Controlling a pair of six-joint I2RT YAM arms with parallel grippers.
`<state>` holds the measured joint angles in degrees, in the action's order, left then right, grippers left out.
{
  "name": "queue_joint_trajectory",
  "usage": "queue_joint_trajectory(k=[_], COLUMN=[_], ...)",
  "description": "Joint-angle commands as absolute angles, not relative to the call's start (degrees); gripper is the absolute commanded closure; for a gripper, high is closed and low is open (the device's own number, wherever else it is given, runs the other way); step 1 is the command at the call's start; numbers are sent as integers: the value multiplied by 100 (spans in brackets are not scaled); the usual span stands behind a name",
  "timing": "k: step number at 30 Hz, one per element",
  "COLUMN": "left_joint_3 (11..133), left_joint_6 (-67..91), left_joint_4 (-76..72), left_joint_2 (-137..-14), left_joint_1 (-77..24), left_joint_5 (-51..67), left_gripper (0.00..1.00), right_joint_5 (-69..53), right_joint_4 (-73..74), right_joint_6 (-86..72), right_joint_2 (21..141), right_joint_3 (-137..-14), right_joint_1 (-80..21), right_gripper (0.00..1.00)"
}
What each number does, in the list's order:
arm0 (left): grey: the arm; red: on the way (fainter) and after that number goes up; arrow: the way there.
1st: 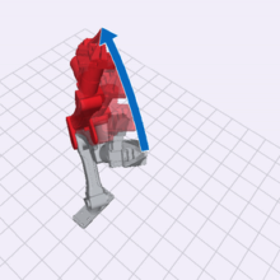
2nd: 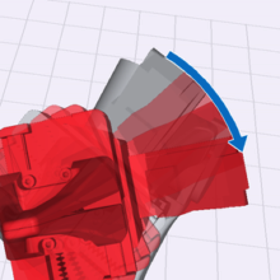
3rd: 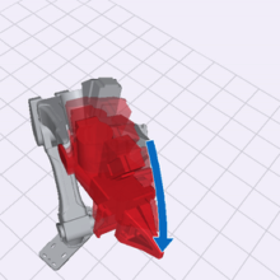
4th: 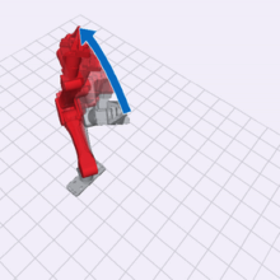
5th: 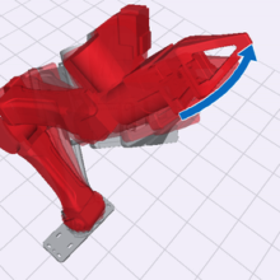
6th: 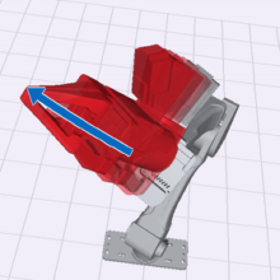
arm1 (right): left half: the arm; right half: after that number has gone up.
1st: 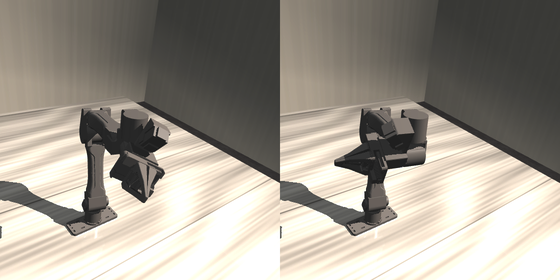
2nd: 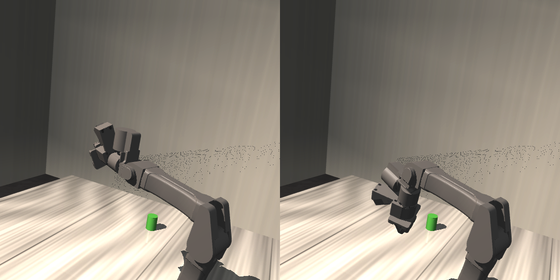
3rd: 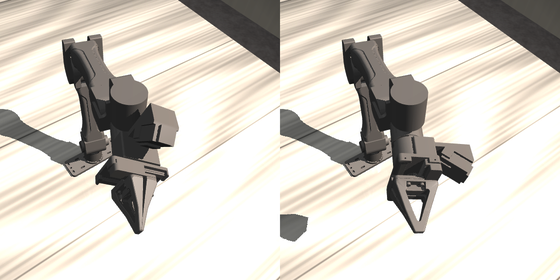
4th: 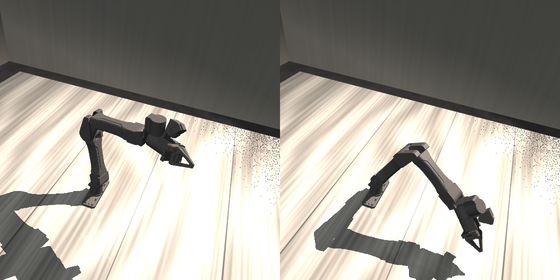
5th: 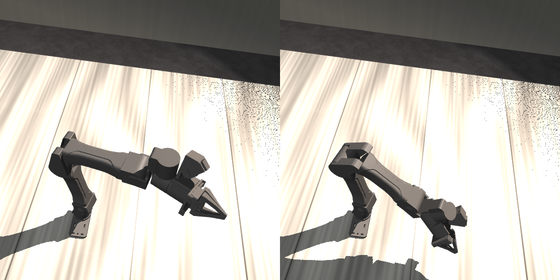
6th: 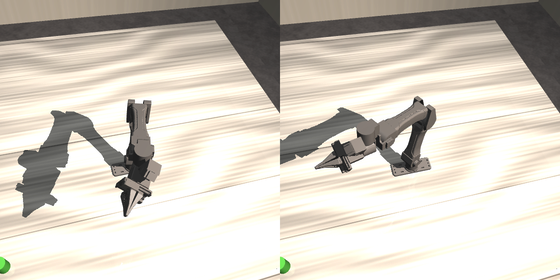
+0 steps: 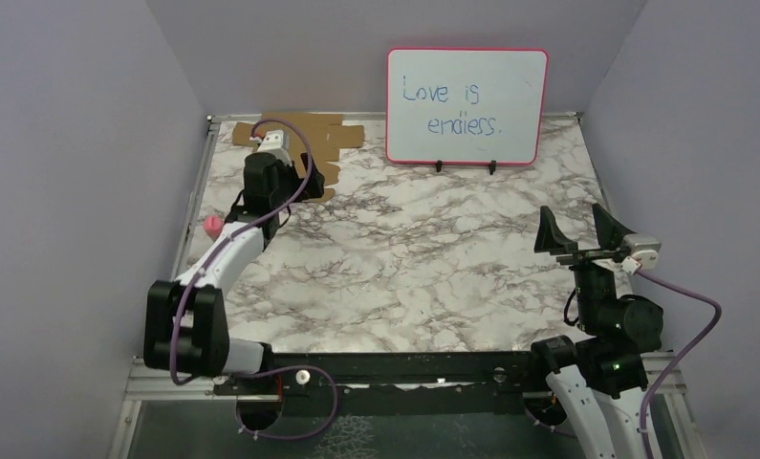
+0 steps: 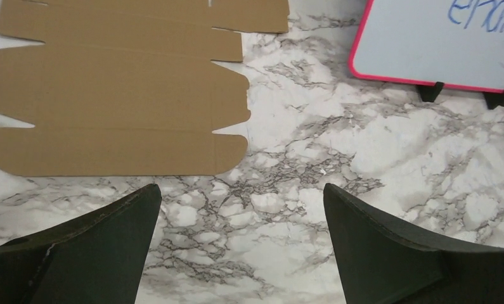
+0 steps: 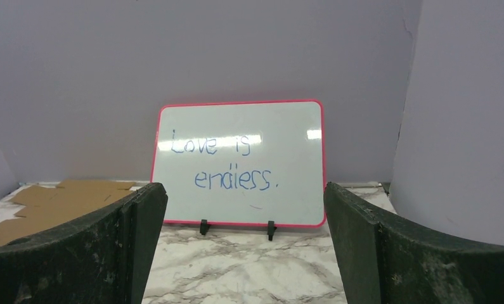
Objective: Fold the paper box
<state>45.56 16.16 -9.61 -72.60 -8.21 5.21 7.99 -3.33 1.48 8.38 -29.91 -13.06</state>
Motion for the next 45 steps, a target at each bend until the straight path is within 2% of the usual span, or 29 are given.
queue_joint_trajectory(k=[1,10,19,31,45], left_joint_3=[5596,7564,8496,7784,5878], left_joint_6=[1822,1536,1418,1655,2165], left_joint_4=[-183,793,1193,1315,1459], left_joint_2=[-8444,-10595,-11700,-11749,-10437], left_joint_1=[-789,-782,-787,-801,-1316], left_joint_5=[709,397,498,1081,1726], left_gripper=[1,1,1,1,1], right_joint_5=[682,651,621,631,572], right_joint_4=[-230,-206,-211,-253,-322], right_joint_6=[88,70,91,97,49], right_joint_2=[808,818,864,827,641], right_joint_3=[-3048,-3046,-3032,-3015,-3015], right_joint_1=[-1329,-1329,-1328,-1341,-1332], right_gripper=[0,0,0,0,0])
